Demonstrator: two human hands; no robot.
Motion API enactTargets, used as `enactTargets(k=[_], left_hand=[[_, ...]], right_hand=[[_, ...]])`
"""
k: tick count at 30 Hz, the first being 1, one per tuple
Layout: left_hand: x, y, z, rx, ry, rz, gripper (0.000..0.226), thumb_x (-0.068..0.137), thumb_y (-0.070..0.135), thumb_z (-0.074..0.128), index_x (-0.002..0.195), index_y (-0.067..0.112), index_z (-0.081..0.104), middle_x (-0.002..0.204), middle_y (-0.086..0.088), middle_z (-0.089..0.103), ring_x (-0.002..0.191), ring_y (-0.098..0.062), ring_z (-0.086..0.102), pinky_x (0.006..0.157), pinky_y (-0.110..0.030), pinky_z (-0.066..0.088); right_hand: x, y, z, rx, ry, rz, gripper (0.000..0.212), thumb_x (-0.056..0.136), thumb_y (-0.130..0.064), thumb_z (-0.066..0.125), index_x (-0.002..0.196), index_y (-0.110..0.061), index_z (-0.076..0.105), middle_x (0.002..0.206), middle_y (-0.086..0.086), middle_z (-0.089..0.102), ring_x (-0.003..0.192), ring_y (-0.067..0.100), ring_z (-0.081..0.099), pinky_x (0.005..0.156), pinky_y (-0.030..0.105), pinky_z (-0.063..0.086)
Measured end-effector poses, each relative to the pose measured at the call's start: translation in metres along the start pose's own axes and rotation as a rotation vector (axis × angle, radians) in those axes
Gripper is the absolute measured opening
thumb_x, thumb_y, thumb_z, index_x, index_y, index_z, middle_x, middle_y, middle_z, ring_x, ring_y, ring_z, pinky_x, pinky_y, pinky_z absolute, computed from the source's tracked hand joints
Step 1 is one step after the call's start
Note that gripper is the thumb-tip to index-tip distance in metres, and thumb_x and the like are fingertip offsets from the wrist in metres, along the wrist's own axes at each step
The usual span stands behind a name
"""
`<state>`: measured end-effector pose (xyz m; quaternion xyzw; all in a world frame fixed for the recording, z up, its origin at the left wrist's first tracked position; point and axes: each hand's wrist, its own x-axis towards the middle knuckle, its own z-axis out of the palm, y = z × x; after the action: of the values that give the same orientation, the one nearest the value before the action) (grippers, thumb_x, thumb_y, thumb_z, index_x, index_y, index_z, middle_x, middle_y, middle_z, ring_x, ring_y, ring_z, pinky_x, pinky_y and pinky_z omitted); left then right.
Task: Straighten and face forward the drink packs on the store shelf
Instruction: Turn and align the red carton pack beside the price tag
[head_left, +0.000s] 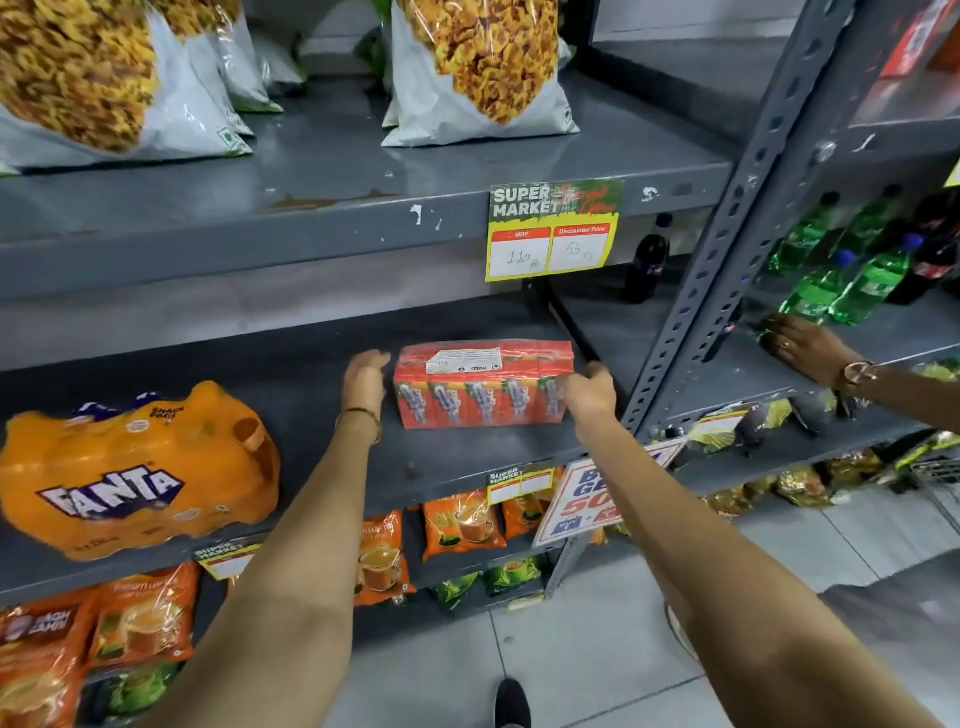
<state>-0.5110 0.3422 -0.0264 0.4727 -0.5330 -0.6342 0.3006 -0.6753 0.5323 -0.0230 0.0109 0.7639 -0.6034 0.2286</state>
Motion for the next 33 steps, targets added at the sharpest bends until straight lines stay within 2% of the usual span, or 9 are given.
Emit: enactTargets(k=[3,9,12,15,19,22,24,27,33], left_hand=[[0.0,0.019,0.023,0.364,-0.176,0.036,0.045,0.096,0.043,0.036,0.12,0.009,0.054,0.116,-0.02,0.063,0.105,-0.033,0.062,0.099,-0.041,0.046],[-0.002,0.011,0.012,0.67,-0.115,0.18,0.044,0.092,0.041,0.048,0.123,0.012,0.06,0.129,-0.013,0.059,0.117,-0.03,0.056,0.098,-0.036,0.042],[-0.017,-0.009,-0.004,0.528,-0.088,0.15,0.035,0.09,0.041,0.051,0.078,0.014,0.07,0.091,-0.007,0.069,0.1,-0.029,0.062,0.087,-0.032,0.043],[-0.036,-0.022,-0.011,0.366,-0.201,0.055,0.044,0.091,0.048,0.046,0.065,0.023,0.071,0.088,0.0,0.069,0.1,-0.023,0.063,0.095,-0.037,0.045],[-0.051,-0.032,-0.015,0.26,-0.455,-0.156,0.059,0.091,0.06,0.032,0.084,0.021,0.075,0.106,-0.001,0.069,0.099,-0.016,0.066,0.083,-0.028,0.051],[-0.05,-0.024,-0.005,0.331,-0.478,-0.194,0.065,0.091,0.062,0.025,0.085,0.019,0.073,0.106,-0.001,0.07,0.096,-0.018,0.066,0.087,-0.033,0.05],[-0.044,-0.011,0.01,0.377,-0.279,-0.101,0.053,0.094,0.055,0.03,0.09,0.018,0.068,0.117,-0.008,0.066,0.099,-0.023,0.062,0.091,-0.036,0.045],[-0.026,0.013,0.033,0.656,-0.023,0.176,0.047,0.097,0.04,0.039,0.131,0.009,0.051,0.142,-0.016,0.049,0.128,-0.031,0.047,0.106,-0.036,0.036],[0.008,0.039,0.076,1.417,-0.407,0.33,0.055,0.101,0.036,0.019,0.151,0.021,0.003,0.161,-0.004,-0.003,0.147,-0.029,-0.003,0.117,-0.052,0.004]], right_hand=[[-0.015,-0.004,0.008,0.332,-0.152,0.323,0.038,0.092,-0.017,0.048,0.126,-0.003,0.054,0.112,0.014,0.065,0.112,0.031,0.063,0.1,0.042,0.048],[-0.019,-0.015,0.01,0.402,-0.353,0.227,0.033,0.096,-0.041,0.044,0.087,-0.013,0.059,0.075,0.007,0.07,0.072,0.023,0.069,0.068,0.042,0.057],[-0.008,-0.015,0.017,0.38,-0.417,0.221,0.039,0.096,-0.045,0.042,0.099,-0.01,0.059,0.086,0.005,0.064,0.079,0.021,0.064,0.07,0.041,0.055],[-0.002,-0.016,0.028,0.403,-0.496,0.183,0.04,0.096,-0.047,0.041,0.101,-0.013,0.061,0.086,0.001,0.062,0.073,0.013,0.065,0.067,0.031,0.056],[0.005,-0.024,0.04,0.368,-0.62,0.147,0.051,0.097,-0.048,0.036,0.131,-0.013,0.051,0.142,0.009,0.051,0.129,0.022,0.05,0.102,0.034,0.04],[-0.002,-0.031,0.042,0.171,-0.662,0.079,0.049,0.093,-0.049,0.046,0.129,-0.016,0.052,0.142,0.007,0.051,0.123,0.021,0.054,0.101,0.033,0.041],[-0.005,-0.029,0.033,-0.105,-0.626,0.027,0.073,0.079,-0.053,0.065,0.138,-0.017,0.043,0.145,0.005,0.048,0.129,0.023,0.049,0.107,0.041,0.039],[-0.004,-0.017,0.009,-0.499,-0.671,0.057,0.118,0.06,-0.051,0.081,0.15,-0.015,0.015,0.154,0.006,0.032,0.139,0.028,0.034,0.111,0.053,0.031],[-0.006,0.002,-0.004,-0.593,-0.74,0.104,0.102,0.072,-0.042,0.076,0.149,-0.012,0.017,0.154,0.007,0.034,0.137,0.029,0.038,0.112,0.048,0.035]])
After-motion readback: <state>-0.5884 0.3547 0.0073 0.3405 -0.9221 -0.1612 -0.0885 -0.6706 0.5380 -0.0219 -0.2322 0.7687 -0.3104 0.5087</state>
